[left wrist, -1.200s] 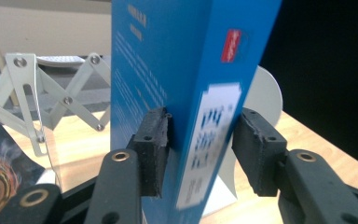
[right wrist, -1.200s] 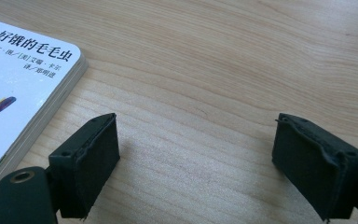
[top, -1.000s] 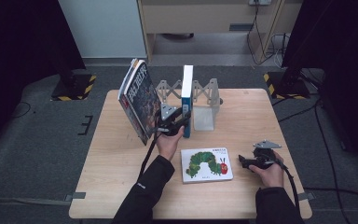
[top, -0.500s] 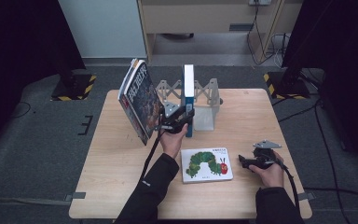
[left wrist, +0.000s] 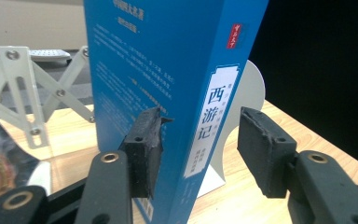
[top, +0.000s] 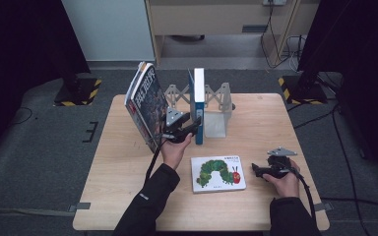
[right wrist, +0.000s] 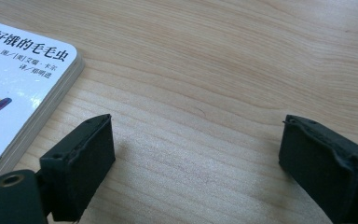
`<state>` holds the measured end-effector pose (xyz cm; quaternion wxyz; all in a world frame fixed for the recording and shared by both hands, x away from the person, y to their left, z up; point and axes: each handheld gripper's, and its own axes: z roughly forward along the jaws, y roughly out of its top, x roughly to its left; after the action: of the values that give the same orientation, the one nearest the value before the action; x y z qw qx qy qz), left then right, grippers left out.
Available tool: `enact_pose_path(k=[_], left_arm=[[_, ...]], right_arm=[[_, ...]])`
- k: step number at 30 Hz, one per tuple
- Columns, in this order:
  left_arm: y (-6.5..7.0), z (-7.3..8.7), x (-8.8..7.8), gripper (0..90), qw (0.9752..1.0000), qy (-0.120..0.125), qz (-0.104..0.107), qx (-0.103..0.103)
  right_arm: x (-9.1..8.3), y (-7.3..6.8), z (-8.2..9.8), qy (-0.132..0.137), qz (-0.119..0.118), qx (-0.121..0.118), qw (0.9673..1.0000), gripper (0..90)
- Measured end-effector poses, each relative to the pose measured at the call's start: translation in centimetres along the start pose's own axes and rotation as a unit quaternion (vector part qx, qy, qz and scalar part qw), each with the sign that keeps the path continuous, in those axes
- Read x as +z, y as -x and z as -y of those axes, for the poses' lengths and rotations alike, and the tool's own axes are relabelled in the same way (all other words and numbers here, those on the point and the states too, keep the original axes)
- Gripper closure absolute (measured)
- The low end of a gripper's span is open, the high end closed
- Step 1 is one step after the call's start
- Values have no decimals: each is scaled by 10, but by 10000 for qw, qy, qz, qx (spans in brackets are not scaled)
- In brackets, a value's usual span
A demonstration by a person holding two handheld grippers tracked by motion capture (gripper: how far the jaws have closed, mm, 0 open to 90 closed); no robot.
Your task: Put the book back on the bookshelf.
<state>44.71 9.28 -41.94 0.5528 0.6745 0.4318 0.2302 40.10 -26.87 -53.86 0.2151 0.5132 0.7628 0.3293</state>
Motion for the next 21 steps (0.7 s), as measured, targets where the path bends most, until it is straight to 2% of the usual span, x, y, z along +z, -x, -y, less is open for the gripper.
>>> enact_pose_path(k=[9,13,15,18,21], left_arm=[[-5,3,-33,427,9990,-279,106,342],[-7,5,-50,420,9987,-347,207,310],[-7,7,-57,413,9983,-396,202,385],[-7,14,-65,392,9976,-515,324,319],[-6,24,-71,375,9963,-668,375,385]], right_arm=[[0,0,0,-16,12,-10,10000,90],[0,0,0,-28,38,26,10000,84],[0,0,0,-19,62,37,10000,84],[0,0,1,-16,88,16,10000,88],[-1,0,1,-5,113,26,9999,94]])
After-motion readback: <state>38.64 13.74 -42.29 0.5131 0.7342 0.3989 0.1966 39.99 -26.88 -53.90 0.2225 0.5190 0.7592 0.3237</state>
